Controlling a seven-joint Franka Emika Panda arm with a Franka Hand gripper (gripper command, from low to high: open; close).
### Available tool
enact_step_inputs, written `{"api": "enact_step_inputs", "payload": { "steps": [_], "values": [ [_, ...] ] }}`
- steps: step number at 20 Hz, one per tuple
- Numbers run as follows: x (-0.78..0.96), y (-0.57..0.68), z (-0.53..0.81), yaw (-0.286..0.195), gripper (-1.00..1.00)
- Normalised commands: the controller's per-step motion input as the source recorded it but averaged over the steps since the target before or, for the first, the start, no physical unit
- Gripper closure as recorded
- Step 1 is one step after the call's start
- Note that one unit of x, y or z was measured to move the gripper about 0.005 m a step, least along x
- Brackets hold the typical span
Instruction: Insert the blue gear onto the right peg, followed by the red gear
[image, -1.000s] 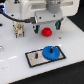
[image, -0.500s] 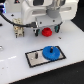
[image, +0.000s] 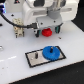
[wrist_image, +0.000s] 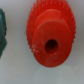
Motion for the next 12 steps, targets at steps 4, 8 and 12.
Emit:
{"api": "enact_step_inputs", "payload": {
  "steps": [4,8,12],
  "values": [
    [-0.13,0.03,0.00,0.000,1.00],
    [-0.12,0.03,0.00,0.000,1.00],
    [-0.04,0.06,0.09,0.000,1.00]
  ]
}}
